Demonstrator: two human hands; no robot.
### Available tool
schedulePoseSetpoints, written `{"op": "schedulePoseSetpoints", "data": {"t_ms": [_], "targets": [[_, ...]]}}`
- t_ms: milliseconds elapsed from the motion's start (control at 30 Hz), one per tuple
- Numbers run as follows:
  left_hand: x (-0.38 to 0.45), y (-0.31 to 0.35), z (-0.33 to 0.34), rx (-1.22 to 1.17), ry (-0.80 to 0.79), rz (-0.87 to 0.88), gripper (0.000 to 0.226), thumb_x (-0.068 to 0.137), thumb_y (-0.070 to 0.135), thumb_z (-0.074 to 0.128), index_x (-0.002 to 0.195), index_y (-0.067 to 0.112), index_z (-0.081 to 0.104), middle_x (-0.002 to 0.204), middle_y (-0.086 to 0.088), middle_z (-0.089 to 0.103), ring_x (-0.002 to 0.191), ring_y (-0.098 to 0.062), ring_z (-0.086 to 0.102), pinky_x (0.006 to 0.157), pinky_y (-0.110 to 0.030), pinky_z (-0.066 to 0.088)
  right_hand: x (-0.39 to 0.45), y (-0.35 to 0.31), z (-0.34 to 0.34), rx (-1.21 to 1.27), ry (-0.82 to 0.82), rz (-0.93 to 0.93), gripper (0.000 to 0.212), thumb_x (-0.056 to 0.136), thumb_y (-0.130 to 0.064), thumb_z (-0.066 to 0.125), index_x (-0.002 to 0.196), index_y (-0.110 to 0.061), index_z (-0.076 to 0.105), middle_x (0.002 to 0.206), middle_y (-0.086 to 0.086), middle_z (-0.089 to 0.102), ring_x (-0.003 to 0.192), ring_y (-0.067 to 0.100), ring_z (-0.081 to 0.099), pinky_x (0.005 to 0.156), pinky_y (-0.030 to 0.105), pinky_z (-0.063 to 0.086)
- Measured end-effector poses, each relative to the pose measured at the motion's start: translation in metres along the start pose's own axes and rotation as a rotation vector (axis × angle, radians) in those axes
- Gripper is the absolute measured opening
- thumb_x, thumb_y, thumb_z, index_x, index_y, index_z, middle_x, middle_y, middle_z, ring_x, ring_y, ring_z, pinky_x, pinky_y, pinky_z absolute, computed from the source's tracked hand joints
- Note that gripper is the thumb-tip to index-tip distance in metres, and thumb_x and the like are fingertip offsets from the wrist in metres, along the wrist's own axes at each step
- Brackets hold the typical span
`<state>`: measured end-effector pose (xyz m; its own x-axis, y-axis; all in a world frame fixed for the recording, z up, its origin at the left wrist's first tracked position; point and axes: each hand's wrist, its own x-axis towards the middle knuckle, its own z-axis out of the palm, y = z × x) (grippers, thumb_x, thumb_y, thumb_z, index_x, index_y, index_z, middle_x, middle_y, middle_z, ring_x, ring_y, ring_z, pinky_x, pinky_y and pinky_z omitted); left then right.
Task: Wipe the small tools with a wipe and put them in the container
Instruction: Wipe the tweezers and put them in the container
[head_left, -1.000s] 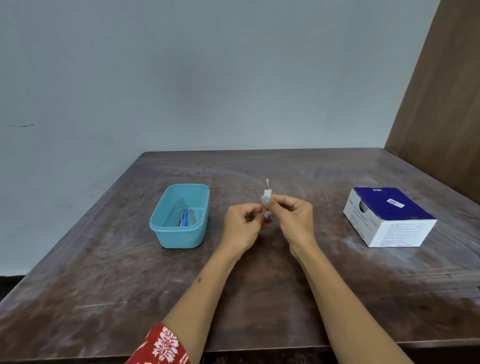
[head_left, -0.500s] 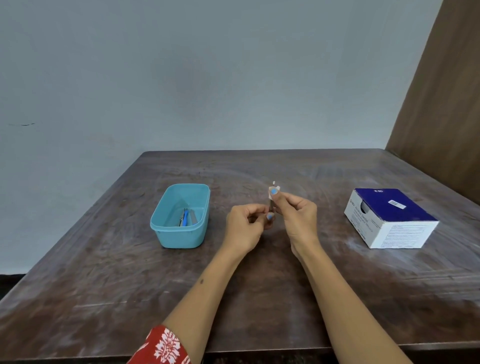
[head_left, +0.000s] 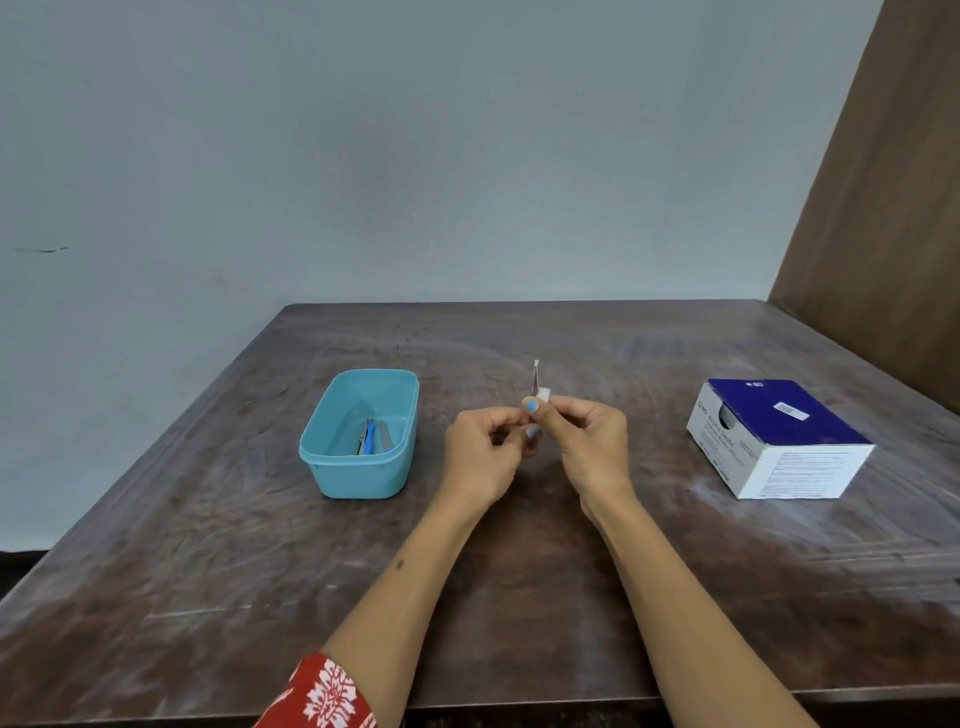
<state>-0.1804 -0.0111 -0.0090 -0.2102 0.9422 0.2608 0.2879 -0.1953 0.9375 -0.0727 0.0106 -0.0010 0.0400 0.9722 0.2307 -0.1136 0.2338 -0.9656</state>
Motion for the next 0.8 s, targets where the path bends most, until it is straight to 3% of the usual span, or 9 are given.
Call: {"op": "schedulePoseSetpoints", "data": {"t_ms": [100, 233, 433, 633, 800], "targets": [[-0.0014, 0.0017, -0.0011, 0.083, -0.049, -0.003, 0.019, 0.085, 0.008, 0.064, 0.103, 0.011, 0.071, 0.087, -0.003, 0.073, 0.078, -0.01, 0.07, 0.077, -0.022, 0.057, 0.0026, -0.0008, 0.0016, -0.011, 0.063, 0.011, 0.014, 0.074, -0.013, 0.078, 0.087, -0.008, 0.074, 0.076, 0.002, 0.072, 0.067, 0.002, 0.066, 0.063, 0.013, 0.05], [-0.0043, 0.0024, 0.0021, 0.109, -0.113, -0.028, 0.019, 0.084, 0.01, 0.066, 0.103, 0.007, 0.071, 0.087, -0.006, 0.073, 0.076, -0.011, 0.071, 0.079, -0.027, 0.058, 0.0082, -0.0018, -0.0009, -0.012, 0.162, -0.007, 0.026, 0.072, -0.021, 0.079, 0.094, -0.008, 0.073, 0.079, -0.001, 0.072, 0.072, 0.002, 0.065, 0.068, 0.014, 0.051], [-0.0017, 0.002, -0.001, 0.062, -0.038, 0.023, 0.021, 0.084, 0.005, 0.064, 0.102, 0.012, 0.072, 0.087, -0.003, 0.073, 0.08, -0.012, 0.07, 0.08, -0.032, 0.058, 0.0021, 0.0013, 0.0006, -0.025, 0.009, 0.035, 0.008, 0.075, -0.018, 0.077, 0.078, -0.012, 0.074, 0.068, 0.001, 0.071, 0.065, 0.006, 0.066, 0.063, 0.019, 0.051], [-0.0036, 0.0019, 0.0011, 0.1, -0.106, -0.013, 0.02, 0.084, 0.009, 0.065, 0.103, 0.007, 0.071, 0.086, -0.005, 0.073, 0.077, -0.011, 0.07, 0.08, -0.029, 0.057, 0.0079, -0.0008, -0.0015, -0.021, 0.127, 0.009, 0.021, 0.072, -0.023, 0.079, 0.088, -0.01, 0.074, 0.078, -0.001, 0.073, 0.072, 0.003, 0.066, 0.068, 0.015, 0.053], [-0.002, 0.0014, -0.0024, 0.067, -0.062, 0.005, 0.018, 0.087, 0.005, 0.06, 0.098, 0.013, 0.072, 0.085, -0.005, 0.073, 0.076, -0.012, 0.071, 0.078, -0.031, 0.059, 0.0015, 0.0032, -0.0012, -0.035, -0.024, 0.058, 0.009, 0.073, -0.018, 0.078, 0.077, -0.011, 0.075, 0.07, 0.006, 0.072, 0.07, 0.014, 0.068, 0.069, 0.025, 0.054]]}}
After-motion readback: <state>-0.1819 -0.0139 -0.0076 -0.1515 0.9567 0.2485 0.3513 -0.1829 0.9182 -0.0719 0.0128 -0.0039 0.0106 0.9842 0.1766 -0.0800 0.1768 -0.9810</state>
